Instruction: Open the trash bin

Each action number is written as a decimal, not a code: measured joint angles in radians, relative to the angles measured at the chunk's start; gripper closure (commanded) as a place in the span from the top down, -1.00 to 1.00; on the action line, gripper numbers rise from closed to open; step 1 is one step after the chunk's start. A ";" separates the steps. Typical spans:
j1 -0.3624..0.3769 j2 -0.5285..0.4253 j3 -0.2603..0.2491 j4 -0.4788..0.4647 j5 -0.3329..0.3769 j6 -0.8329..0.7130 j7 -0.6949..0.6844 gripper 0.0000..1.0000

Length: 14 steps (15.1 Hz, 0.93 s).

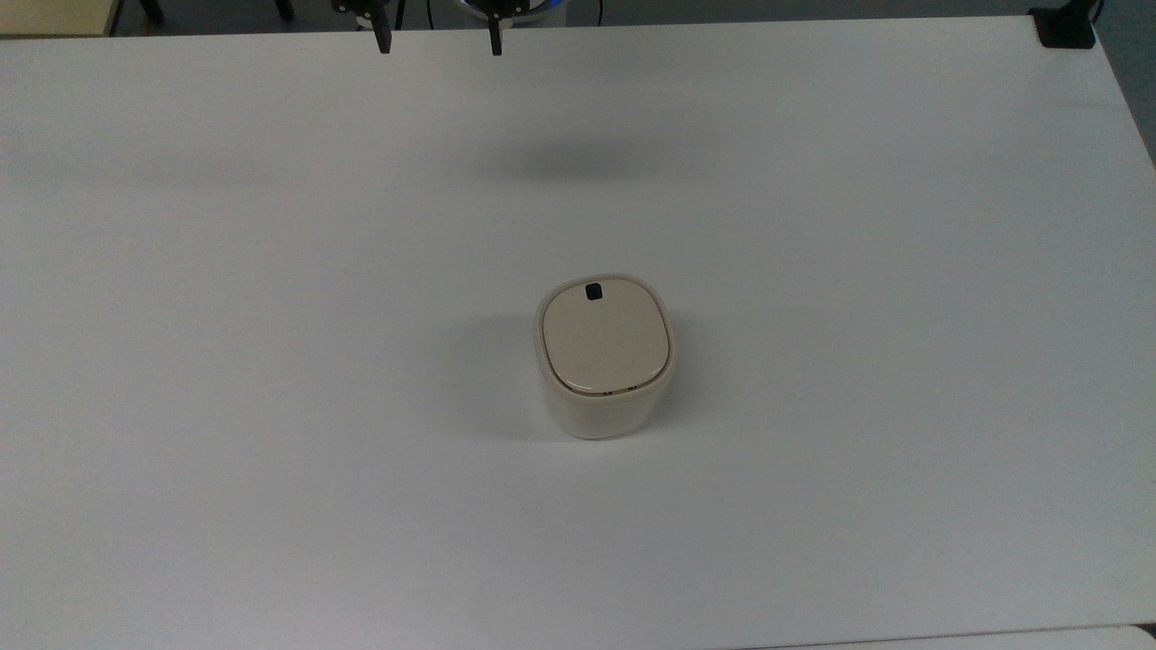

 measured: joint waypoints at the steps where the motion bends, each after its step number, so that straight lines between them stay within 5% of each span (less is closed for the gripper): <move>1: 0.000 0.000 0.000 0.000 0.000 0.000 -0.019 1.00; 5: 0.000 0.000 0.000 -0.001 0.000 0.000 -0.140 1.00; 6: 0.000 0.001 0.000 -0.001 0.000 0.000 -0.158 0.86; 9: 0.023 0.022 0.001 -0.002 -0.003 0.018 -0.185 0.16; 11: 0.059 0.048 0.002 -0.003 -0.016 0.083 -0.185 -0.83; 12: 0.082 0.074 0.003 -0.003 -0.021 0.131 -0.185 -1.00; 14: 0.097 0.104 0.002 -0.003 -0.022 0.198 -0.164 -1.00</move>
